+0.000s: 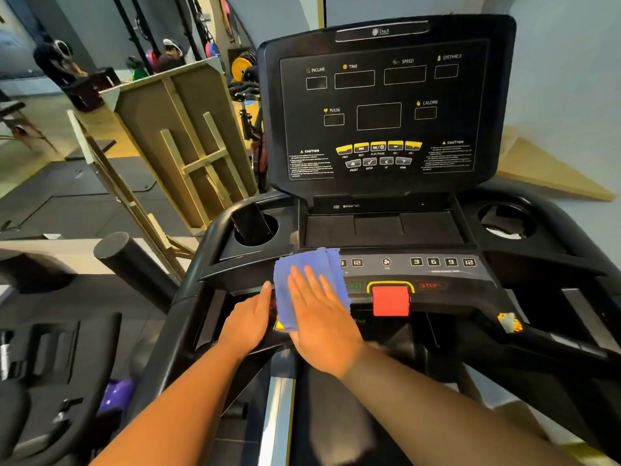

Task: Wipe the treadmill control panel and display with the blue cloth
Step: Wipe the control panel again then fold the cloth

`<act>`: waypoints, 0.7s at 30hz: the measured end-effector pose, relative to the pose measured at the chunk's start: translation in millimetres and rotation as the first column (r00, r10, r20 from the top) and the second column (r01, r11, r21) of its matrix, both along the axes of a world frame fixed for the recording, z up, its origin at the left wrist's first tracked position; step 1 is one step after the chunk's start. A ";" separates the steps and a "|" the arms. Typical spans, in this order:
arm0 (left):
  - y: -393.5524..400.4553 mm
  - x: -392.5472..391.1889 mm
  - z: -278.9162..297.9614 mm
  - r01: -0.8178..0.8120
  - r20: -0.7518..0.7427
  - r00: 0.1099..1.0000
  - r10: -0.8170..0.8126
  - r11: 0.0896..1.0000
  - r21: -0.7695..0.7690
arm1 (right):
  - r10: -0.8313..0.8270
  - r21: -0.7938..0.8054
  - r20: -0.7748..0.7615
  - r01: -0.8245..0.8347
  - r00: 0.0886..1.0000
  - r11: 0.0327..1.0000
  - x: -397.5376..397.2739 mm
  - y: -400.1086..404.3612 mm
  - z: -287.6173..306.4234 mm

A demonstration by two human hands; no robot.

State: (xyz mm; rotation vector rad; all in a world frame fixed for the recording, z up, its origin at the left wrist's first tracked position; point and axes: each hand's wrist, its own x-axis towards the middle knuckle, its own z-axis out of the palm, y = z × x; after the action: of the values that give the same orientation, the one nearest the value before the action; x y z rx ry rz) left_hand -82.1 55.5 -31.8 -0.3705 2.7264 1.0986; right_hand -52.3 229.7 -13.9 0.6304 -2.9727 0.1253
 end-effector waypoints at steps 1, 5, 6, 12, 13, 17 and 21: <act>1.6 0.6 1.3 0.014 -0.003 1.000 -0.014 1.000 -0.001 | 0.021 -0.011 0.004 -0.021 1.000 1.000 10.4 2.5 -3.4; 4.8 2.7 6.5 0.004 -0.022 1.000 -0.004 1.000 0.002 | 0.055 -0.043 0.048 -0.053 0.997 0.998 22.4 11.8 -14.1; 4.1 2.2 6.7 -0.008 -0.012 1.000 0.008 1.000 0.000 | 0.047 -0.057 0.015 -0.046 0.999 0.997 16.7 10.0 -9.4; 2.7 3.6 5.0 0.002 0.010 1.000 -0.002 1.000 0.019 | 0.100 -0.172 0.000 -0.098 0.995 0.980 12.6 12.5 0.2; 4.8 3.6 7.0 0.011 0.004 1.000 -0.011 1.000 0.012 | 0.102 -0.155 0.015 -0.099 0.995 0.983 18.3 18.2 -5.3; 8.6 5.3 14.3 0.002 -0.002 1.000 -0.002 1.000 -0.013 | 0.129 -0.053 -0.002 -0.129 0.992 0.990 18.2 26.1 -12.6; 4.3 3.5 9.7 -0.012 0.021 1.000 0.012 1.000 -0.013 | 0.132 -0.081 -0.060 -0.136 0.989 0.987 -12.6 13.6 -3.8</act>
State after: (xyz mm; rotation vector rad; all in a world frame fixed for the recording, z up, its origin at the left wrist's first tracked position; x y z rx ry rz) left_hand -78.6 59.9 -22.1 -0.3982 2.7182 1.0744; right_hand -64.8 243.3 -17.7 0.8093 -2.8540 0.2389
